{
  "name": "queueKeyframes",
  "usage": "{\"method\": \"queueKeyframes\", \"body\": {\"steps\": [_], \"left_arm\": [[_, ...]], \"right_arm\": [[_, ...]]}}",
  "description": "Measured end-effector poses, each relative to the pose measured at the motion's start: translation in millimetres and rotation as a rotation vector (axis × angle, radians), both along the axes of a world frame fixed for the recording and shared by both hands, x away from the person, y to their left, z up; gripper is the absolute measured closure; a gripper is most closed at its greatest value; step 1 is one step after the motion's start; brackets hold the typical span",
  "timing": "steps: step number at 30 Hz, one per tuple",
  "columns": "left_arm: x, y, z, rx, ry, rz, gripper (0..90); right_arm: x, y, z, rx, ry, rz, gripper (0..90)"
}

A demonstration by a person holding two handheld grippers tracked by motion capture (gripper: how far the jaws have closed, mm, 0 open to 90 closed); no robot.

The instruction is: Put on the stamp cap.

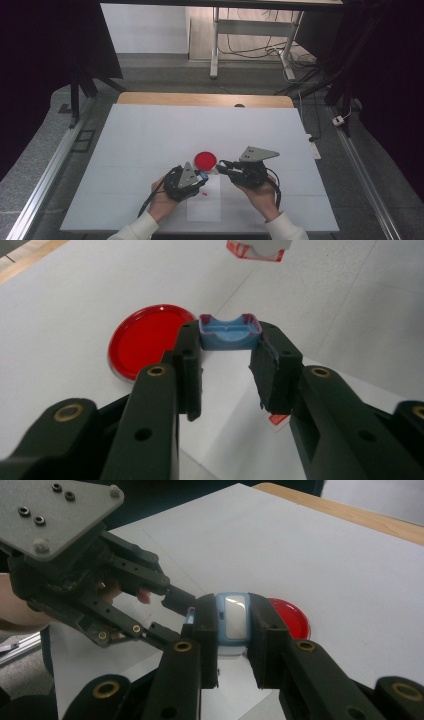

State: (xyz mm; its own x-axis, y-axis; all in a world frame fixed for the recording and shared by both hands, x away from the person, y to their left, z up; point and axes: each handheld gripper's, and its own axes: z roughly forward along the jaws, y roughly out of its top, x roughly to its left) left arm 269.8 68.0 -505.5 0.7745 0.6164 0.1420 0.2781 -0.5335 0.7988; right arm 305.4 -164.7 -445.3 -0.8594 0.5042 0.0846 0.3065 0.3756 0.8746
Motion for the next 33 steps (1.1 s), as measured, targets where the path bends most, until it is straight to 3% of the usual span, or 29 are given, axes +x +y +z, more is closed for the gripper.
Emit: {"method": "queueKeyframes", "body": {"steps": [8, 33], "left_arm": [[3.0, -10.0, -1.8, 0.006, 0.002, -0.007, 65.8], [4.1, -16.4, -4.7, 0.009, -0.007, 0.004, 65.8]], "right_arm": [[-0.6, 0.4, -0.7, -0.003, 0.003, -0.001, 75.0], [-2.3, 6.3, -6.2, -0.016, 0.017, -0.013, 75.0]]}}
